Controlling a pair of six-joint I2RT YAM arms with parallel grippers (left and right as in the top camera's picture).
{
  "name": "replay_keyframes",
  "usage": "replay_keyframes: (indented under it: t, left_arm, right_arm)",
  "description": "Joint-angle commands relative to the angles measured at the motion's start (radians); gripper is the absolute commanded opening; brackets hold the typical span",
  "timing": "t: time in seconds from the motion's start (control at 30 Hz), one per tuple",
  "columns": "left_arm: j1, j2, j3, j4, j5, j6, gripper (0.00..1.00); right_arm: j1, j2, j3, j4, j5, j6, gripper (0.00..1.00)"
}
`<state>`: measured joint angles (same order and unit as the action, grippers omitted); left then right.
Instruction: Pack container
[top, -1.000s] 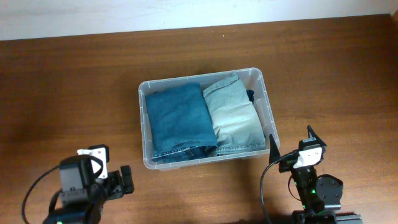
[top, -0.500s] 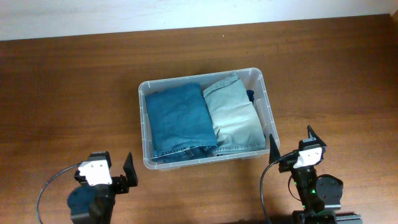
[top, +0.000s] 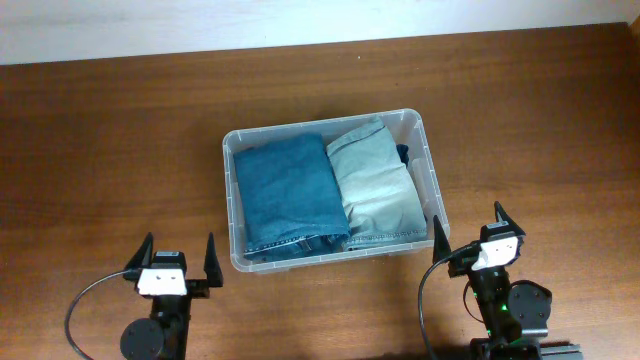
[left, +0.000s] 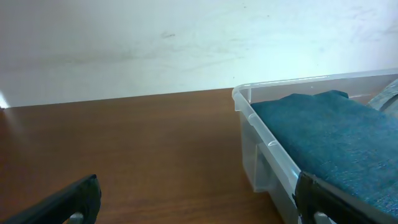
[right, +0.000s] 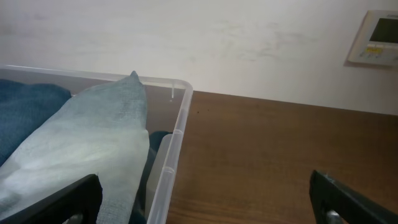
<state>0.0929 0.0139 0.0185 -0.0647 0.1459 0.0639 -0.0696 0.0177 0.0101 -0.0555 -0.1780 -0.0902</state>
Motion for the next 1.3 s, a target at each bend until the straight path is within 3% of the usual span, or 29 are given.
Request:
replay_keyframes:
  t: [0.0, 1.27]
  left_arm:
    - [0.002, -0.01, -0.01, -0.003, -0.009, -0.008, 0.99]
    - [-0.082, -0.008, -0.008, 0.0, 0.03, -0.006, 0.99]
  right_arm:
    - [-0.004, -0.005, -0.005, -0.008, 0.005, -0.007, 0.98]
    - [-0.004, -0.005, -0.005, -0.007, 0.005, -0.007, 0.99]
